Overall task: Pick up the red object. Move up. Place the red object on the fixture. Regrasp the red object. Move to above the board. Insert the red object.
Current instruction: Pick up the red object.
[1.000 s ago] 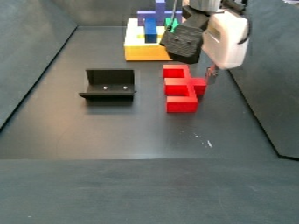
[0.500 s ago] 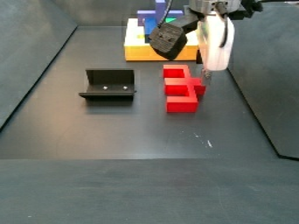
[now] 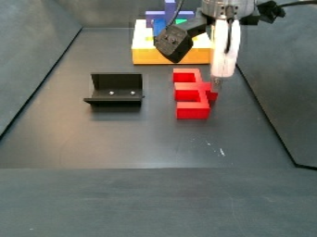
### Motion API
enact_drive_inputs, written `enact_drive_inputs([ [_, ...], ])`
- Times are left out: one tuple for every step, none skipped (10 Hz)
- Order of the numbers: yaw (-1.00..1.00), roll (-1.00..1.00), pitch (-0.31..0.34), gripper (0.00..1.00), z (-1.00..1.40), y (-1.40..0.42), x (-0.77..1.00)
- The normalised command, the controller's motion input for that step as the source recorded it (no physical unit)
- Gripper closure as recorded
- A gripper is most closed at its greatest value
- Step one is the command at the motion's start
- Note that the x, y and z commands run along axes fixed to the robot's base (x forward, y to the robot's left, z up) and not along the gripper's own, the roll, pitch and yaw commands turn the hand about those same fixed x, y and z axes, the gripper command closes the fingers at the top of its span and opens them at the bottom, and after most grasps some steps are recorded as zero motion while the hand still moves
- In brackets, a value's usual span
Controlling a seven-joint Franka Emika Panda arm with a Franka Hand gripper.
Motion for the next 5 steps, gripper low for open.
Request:
enact_drive_inputs([
  [0.39,0.07,0.0,0.0,-0.23,-0.06,0.0],
  [0.4,0.15,0.019,0.0,-0.28,-0.13,0.0],
  [0.49,0.2,0.007,0.0,-0.29,-0.14,0.0],
  [0.57,0.18,0.0,0.0,-0.25,-0.14,-0.01],
  [0.33,0.19,0.034,0.0,-0.29,-0.06,0.05],
])
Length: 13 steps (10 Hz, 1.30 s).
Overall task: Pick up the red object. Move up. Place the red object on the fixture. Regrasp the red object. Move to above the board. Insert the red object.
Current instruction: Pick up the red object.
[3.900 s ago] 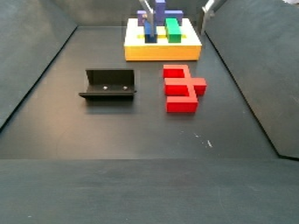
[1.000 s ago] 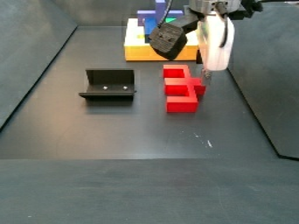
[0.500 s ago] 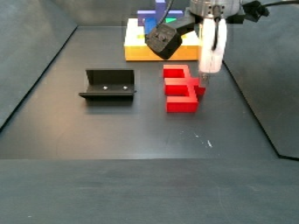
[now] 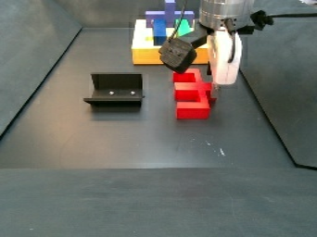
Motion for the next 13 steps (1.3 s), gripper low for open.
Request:
enact_drive_inputs([
  [0.28,0.21,0.011,0.0,-0.34,0.0,0.0],
  [0.34,0.21,0.0,0.0,-0.29,0.0,0.0],
  [0.31,0.21,0.006,0.0,-0.23,0.0,0.0],
  [0.25,0.22,0.049,0.0,-0.05,0.0,0.11],
  [0.11,0.2,0.099,0.0,0.0,0.0,0.22],
  [0.01,0.19,0.107,0.0,0.0,0.0,0.21],
  [0.0,0.17,0.107,0.0,0.0,0.04,0.21],
  [0.08,0.11,0.0,0.0,-0.01,0.0,0.0],
  [0.0,0.0,0.0,0.0,0.0,0.0,0.0],
  [0.0,0.0,0.0,1.0,0.0,0.0,0.0],
  [0.0,0.0,0.0,1.0,0.0,0.0,0.0],
  [0.0,0.0,0.0,1.0,0.0,0.0,0.0],
  [0.0,0.0,0.0,1.0,0.0,0.0,0.0],
])
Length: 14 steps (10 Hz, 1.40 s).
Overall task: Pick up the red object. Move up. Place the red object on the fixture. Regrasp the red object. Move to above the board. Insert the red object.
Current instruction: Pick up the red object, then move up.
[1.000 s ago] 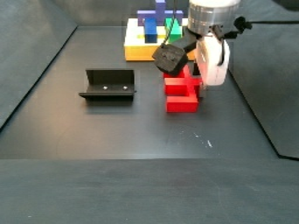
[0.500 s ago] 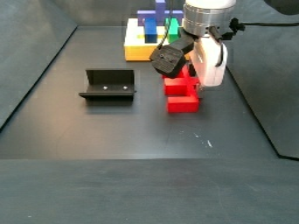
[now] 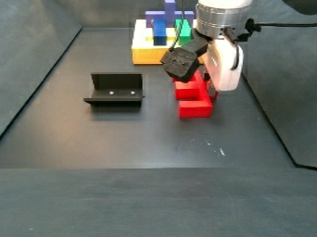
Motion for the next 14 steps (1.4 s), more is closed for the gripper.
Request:
enact_drive_inputs([
  [0.0,0.0,0.0,1.0,0.0,0.0,0.0],
  [0.0,0.0,0.0,1.0,0.0,0.0,0.0],
  [0.0,0.0,0.0,1.0,0.0,0.0,0.0],
  [0.0,0.0,0.0,1.0,0.0,0.0,0.0],
  [0.0,0.0,0.0,1.0,0.0,0.0,0.0],
  [0.0,0.0,0.0,1.0,0.0,0.0,0.0],
  [0.0,0.0,0.0,1.0,0.0,0.0,0.0],
  [0.0,0.0,0.0,1.0,0.0,0.0,0.0],
  [0.0,0.0,0.0,1.0,0.0,0.0,0.0],
  [0.0,0.0,0.0,1.0,0.0,0.0,0.0],
  [0.0,0.0,0.0,1.0,0.0,0.0,0.0],
  [0.0,0.0,0.0,1.0,0.0,0.0,0.0],
  [0.0,0.0,0.0,1.0,0.83,0.0,0.0],
  [0.03,-0.01,0.029,1.0,0.8,0.03,-0.02],
])
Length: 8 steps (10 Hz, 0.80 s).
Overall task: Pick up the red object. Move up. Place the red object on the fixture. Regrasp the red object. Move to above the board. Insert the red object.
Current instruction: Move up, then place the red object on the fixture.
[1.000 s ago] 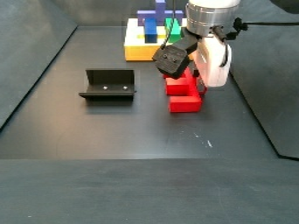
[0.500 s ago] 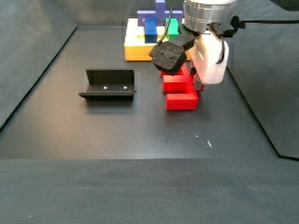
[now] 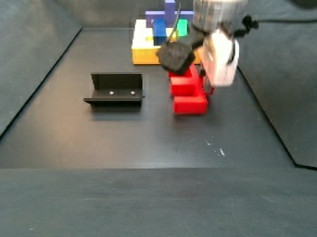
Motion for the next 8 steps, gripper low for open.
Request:
enact_drive_inputs([
  [0.03,-0.01,0.066,1.0,0.68,0.03,-0.05],
  [0.01,0.02,0.057,1.0,0.22,0.02,0.02],
  [0.0,0.0,0.0,1.0,0.0,0.03,0.0],
  [0.0,-0.03,0.0,1.0,0.0,0.06,0.02],
  [0.01,-0.09,0.0,1.0,0.0,0.08,0.07],
  [0.07,-0.14,0.003,1.0,0.08,0.12,0.15],
  [0.11,-0.13,0.1,1.0,0.21,0.14,0.27],
  [0.2,-0.04,0.194,1.0,0.38,0.12,0.41],
])
